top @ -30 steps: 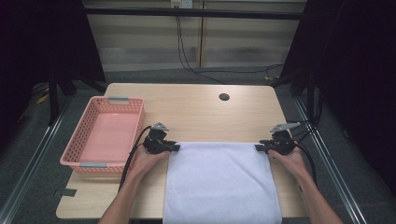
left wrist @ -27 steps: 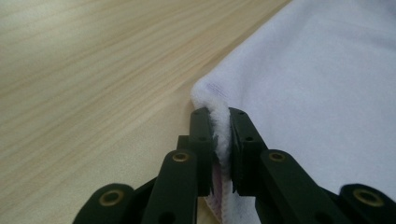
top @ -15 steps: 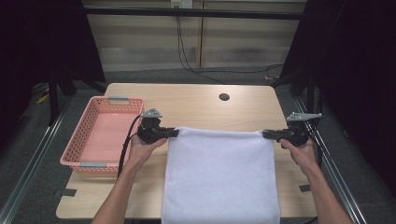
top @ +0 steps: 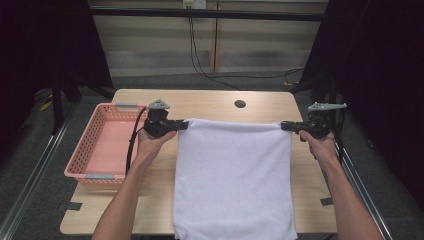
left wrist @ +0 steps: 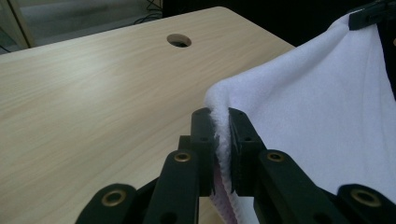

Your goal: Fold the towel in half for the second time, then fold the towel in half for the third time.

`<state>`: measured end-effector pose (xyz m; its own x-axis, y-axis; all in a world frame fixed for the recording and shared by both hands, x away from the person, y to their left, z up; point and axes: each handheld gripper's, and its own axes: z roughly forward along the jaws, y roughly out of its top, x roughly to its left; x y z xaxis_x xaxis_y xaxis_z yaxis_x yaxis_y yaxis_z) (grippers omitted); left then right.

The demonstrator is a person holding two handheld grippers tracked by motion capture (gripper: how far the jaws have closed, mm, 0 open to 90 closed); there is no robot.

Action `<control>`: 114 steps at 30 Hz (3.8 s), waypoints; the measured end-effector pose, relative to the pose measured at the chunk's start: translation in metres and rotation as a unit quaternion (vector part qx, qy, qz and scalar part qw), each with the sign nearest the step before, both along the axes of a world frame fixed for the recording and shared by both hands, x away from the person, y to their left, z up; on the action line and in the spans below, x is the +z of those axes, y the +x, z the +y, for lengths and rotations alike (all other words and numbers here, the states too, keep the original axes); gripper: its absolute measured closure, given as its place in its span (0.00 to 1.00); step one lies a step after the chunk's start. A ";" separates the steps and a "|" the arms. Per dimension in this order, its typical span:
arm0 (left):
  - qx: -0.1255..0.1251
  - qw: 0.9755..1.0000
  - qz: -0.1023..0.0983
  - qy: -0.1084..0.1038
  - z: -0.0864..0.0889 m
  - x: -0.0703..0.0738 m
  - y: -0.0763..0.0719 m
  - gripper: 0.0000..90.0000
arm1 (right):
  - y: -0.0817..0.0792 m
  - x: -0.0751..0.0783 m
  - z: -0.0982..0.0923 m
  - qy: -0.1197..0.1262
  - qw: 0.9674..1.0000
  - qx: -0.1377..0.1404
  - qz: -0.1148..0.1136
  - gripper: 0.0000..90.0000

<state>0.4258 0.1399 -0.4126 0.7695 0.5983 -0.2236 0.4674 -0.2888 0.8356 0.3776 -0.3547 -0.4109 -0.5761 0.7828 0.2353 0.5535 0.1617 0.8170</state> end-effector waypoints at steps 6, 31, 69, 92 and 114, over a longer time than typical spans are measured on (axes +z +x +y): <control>0.016 1.000 -0.015 -0.012 -0.001 0.011 0.010 0.92 | 0.023 0.010 0.002 0.007 1.000 -0.026 -0.005 0.95; -0.073 0.997 -0.021 -0.011 0.022 -0.009 -0.142 0.91 | -0.132 -0.012 -0.001 0.013 0.996 0.091 -0.021 0.94; -0.104 0.990 0.051 0.082 -0.010 -0.085 -0.137 0.60 | -0.108 -0.084 0.022 -0.101 0.991 -0.027 0.087 0.80; -0.064 0.994 0.078 0.045 -0.011 -0.078 -0.103 0.50 | -0.153 -0.045 0.071 -0.042 0.998 0.039 0.028 0.50; -0.052 0.995 0.078 0.032 -0.006 -0.071 -0.099 0.46 | -0.145 -0.063 0.258 -0.051 0.958 0.279 0.047 0.45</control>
